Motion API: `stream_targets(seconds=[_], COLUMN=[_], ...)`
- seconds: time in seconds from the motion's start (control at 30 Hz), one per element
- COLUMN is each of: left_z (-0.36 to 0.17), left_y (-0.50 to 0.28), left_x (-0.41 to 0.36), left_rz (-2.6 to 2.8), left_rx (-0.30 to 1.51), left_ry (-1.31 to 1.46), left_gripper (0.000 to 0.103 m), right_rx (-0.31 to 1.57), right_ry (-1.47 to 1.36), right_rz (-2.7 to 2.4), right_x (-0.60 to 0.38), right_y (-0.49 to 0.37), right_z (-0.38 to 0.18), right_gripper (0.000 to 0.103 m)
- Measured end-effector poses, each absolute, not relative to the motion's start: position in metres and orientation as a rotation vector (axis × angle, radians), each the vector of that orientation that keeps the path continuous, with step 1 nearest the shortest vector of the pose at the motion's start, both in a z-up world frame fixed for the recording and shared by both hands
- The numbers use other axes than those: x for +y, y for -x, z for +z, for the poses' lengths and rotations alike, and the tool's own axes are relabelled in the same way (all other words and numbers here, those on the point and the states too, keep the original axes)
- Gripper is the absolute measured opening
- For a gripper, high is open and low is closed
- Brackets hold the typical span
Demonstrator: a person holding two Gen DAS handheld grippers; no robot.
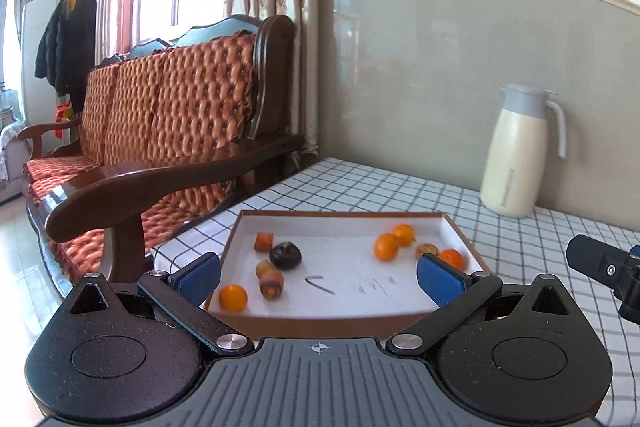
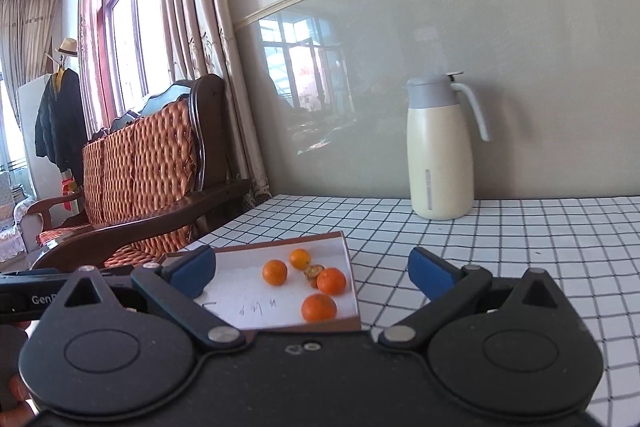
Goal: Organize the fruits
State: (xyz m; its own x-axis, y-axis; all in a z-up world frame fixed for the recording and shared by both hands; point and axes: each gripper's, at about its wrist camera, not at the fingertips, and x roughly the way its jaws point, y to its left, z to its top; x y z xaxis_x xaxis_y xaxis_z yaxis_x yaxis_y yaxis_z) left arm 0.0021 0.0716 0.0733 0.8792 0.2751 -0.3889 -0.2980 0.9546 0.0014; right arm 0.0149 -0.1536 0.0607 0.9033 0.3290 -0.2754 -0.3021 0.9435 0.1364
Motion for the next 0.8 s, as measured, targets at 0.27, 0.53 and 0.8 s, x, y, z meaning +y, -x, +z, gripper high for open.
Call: stream_targets(seconds=[0.27,0.53,0.8], left_z=[0.075,0.073,0.076], left_y=[0.032,0.046,0.051], left_x=[0.062,0.059,0.060], left_rz=[0.270,0.266,0.282], left_rx=[0.417,0.418,0.409], left_ry=[0.056,0.045,0.039], left_gripper=[0.103,0.103,0.103], right_rx=[0.299,0.314,0.315], right_ry=[-0.089,-0.076,-0.078], right_rz=[0.302,0.290,0.291], right_x=[-0.159,-0.158,-0.158], right_y=[0.012,0.021,0.023], right_z=[0.062,0.058,0.058], right_gripper=[0.097,0.097,0.097])
